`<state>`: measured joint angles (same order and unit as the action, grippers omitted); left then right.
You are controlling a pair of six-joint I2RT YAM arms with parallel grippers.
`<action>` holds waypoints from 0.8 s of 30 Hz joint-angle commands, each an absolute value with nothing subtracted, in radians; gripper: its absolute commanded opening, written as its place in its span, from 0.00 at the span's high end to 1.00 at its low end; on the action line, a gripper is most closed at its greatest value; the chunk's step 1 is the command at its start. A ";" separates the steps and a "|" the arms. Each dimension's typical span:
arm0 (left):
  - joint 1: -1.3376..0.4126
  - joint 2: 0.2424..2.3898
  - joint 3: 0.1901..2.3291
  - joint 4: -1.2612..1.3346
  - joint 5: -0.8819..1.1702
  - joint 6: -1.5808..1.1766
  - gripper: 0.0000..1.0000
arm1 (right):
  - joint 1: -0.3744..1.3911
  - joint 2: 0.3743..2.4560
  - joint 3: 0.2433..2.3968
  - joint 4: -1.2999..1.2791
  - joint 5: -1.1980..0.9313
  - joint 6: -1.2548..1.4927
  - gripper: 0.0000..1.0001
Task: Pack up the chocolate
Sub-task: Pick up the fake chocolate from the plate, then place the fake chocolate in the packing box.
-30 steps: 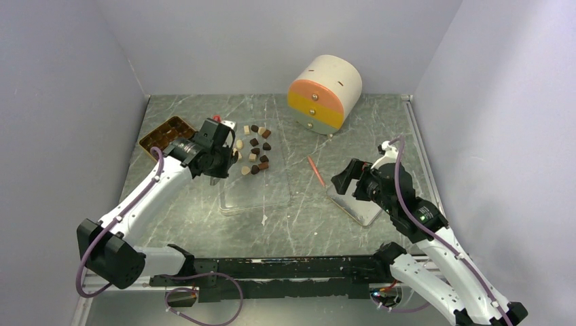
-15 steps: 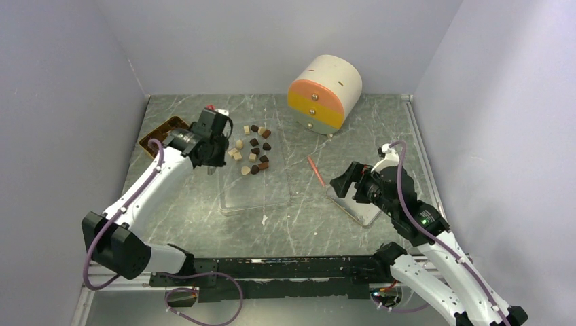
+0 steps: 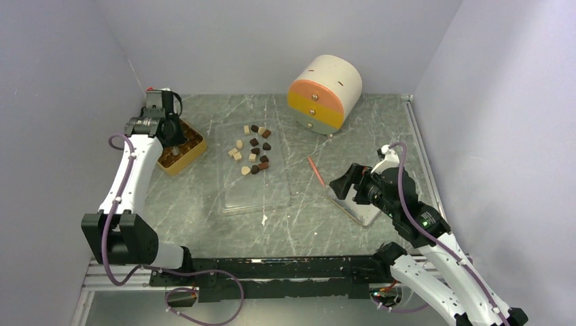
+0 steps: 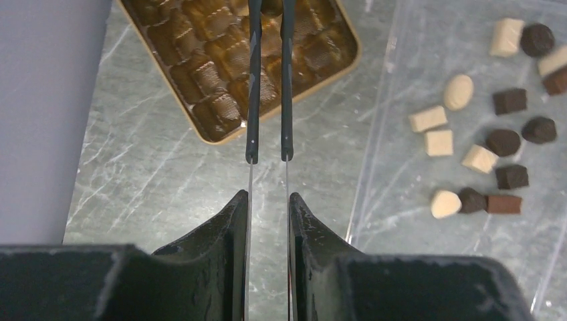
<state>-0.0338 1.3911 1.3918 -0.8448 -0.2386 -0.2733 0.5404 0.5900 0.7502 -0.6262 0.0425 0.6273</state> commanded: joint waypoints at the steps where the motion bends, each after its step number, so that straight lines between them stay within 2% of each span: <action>1: 0.055 1.406 1.440 -0.781 -0.232 -0.246 0.78 | 0.543 0.594 0.762 -0.582 0.029 0.598 0.01; 15: 0.194 1.513 1.488 -0.714 -0.217 -0.253 0.79 | 0.543 0.611 0.772 -0.573 0.019 0.588 0.01; 18: 0.198 1.538 1.489 -0.685 -0.158 -0.259 0.79 | 0.543 0.606 0.770 -0.572 0.023 0.591 0.01; 24: 0.203 1.571 1.469 -0.657 -0.171 -0.272 0.78 | 0.543 0.622 0.784 -0.571 0.021 0.589 0.01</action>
